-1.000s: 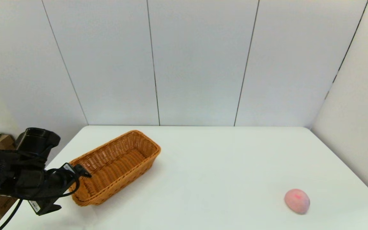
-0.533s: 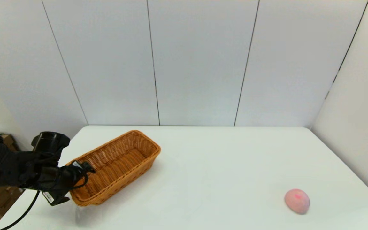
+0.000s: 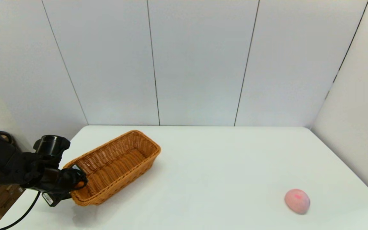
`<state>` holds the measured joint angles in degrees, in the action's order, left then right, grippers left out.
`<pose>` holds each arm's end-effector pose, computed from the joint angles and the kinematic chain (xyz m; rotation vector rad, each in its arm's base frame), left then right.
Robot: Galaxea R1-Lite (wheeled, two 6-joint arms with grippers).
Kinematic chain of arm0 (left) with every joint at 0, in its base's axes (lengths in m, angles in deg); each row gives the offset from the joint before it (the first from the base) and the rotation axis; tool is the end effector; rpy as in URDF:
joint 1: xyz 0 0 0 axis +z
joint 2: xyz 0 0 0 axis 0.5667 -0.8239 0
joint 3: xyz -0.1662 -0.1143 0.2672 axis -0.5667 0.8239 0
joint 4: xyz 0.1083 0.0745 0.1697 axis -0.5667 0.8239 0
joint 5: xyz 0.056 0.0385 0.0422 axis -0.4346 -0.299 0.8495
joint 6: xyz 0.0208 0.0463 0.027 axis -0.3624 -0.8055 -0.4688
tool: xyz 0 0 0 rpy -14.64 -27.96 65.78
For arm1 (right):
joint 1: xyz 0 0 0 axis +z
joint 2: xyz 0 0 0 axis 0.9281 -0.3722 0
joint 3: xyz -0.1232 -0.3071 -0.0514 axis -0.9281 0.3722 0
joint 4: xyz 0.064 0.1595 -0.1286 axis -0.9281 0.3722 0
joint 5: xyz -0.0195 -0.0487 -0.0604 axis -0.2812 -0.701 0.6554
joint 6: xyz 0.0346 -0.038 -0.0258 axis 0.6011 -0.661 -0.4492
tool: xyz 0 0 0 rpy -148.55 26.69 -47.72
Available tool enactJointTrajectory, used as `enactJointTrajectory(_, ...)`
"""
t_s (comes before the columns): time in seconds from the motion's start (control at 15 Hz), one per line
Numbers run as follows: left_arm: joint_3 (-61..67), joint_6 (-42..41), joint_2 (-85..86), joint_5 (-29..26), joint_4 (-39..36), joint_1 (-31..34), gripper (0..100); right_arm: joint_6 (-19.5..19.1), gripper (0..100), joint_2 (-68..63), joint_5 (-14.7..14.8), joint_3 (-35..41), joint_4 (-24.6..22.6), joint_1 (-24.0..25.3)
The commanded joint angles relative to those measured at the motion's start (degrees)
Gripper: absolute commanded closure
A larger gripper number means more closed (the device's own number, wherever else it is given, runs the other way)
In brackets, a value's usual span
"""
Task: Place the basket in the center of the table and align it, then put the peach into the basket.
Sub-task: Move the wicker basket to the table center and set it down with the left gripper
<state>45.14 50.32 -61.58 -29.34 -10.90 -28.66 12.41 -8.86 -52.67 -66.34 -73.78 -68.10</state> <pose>0.3226 0.0311 0.0064 -0.8401 1.0229 0.5344 0.0035 -0.0009 0.0767 0.0183 -0.0056 -0.0137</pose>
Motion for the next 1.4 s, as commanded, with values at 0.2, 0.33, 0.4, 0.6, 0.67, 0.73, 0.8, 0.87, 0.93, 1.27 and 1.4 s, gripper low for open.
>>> enactJointTrajectory(0.2, -0.9, 0.1, 3.2, 0.0, 0.0, 0.0, 100, -0.2, 0, 0.1, -0.1, 0.0, 0.0, 0.0)
enactJointTrajectory(0.33, -0.8, 0.1, 3.6, 0.0, 0.0, 0.0, 100, -0.2, 0, 0.1, -0.1, 0.0, 0.0, 0.0)
enactJointTrajectory(0.4, -0.8, 0.1, 5.1, -0.2, 0.0, -0.2, 100, -0.2, 0, 0.1, 0.0, 0.0, 0.0, 0.0)
enactJointTrajectory(0.6, -3.2, -0.3, 12.1, -1.7, 1.2, -6.1, 100, -0.2, 0, 0.1, 0.0, 0.0, 0.0, 0.0)
enactJointTrajectory(0.67, -4.9, -0.4, 14.9, -1.8, 3.5, -9.8, 100, -0.2, 0, 0.1, 0.0, 0.0, 0.0, 0.0)
enactJointTrajectory(0.73, -6.8, -0.2, 16.3, -2.0, 5.9, -12.5, 100, 0.0, 0, 0.1, 0.0, 0.0, 0.0, 0.0)
enactJointTrajectory(0.8, -8.6, -0.1, 17.2, -2.1, 7.6, -15.0, 100, 0.0, 0, 0.1, 0.0, 0.0, 0.0, 0.0)
enactJointTrajectory(0.87, -10.0, 0.1, 17.5, -2.5, 7.9, -17.2, 100, 0.0, 0, 0.1, 0.0, 0.0, 0.0, 0.0)
enactJointTrajectory(0.93, -11.2, 0.3, 17.2, -2.5, 8.0, -19.2, 100, -0.2, 0, 0.1, 0.0, 0.0, 0.0, 0.0)
enactJointTrajectory(1.27, -14.4, 3.2, 10.0, -2.6, 7.8, -29.7, 100, -0.2, 0, 0.1, 0.0, 0.0, 0.0, 0.0)
enactJointTrajectory(1.4, -15.6, 3.4, 6.2, -2.5, 7.7, -32.2, 100, -0.2, 0, 0.1, -0.1, 0.0, 0.0, 0.0)
